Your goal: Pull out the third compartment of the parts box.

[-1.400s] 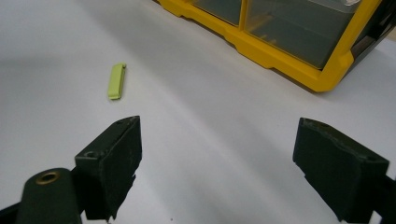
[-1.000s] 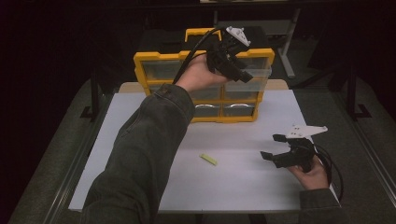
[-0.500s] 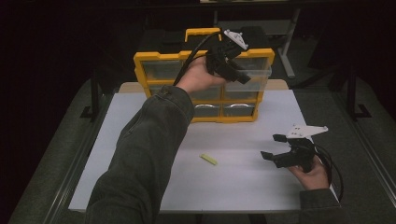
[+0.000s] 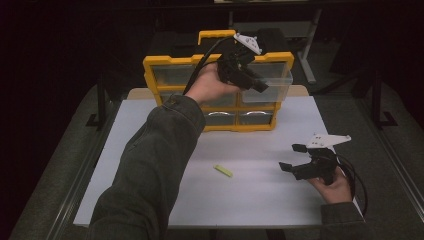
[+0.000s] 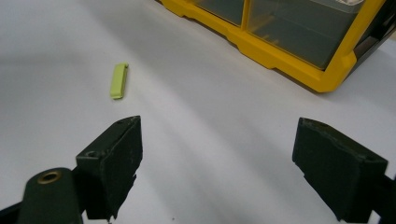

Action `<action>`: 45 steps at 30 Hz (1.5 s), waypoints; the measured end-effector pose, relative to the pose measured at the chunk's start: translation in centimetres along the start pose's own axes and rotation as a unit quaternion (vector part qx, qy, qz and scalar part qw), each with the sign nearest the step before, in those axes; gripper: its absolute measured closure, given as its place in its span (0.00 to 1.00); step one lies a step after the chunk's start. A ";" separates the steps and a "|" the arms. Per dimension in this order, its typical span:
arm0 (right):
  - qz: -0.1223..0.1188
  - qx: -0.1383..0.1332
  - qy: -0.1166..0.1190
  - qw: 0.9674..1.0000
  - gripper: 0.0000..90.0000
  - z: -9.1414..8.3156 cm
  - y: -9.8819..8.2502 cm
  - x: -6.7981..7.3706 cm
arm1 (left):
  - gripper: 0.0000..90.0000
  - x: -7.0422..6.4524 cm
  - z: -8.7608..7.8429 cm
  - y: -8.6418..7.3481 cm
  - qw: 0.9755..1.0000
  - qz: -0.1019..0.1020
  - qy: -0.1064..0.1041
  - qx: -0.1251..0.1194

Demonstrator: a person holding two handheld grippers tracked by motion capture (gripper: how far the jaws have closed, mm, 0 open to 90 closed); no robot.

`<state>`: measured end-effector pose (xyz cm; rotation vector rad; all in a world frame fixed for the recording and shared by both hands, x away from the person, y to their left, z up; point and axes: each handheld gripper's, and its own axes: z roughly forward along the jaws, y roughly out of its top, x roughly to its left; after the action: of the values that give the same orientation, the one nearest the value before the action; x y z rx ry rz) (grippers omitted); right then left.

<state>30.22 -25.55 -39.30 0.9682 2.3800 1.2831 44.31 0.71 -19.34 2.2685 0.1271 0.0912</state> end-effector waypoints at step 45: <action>-0.003 0.016 0.009 1.000 0.16 0.9 -0.1 0.2 | 0.57 -1.6 -2.7 -1.0 0.997 -0.016 -0.034 -0.068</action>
<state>30.49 -24.88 -39.85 0.9608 2.4224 1.2607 42.36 3.21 -18.37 2.1305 0.1169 0.0061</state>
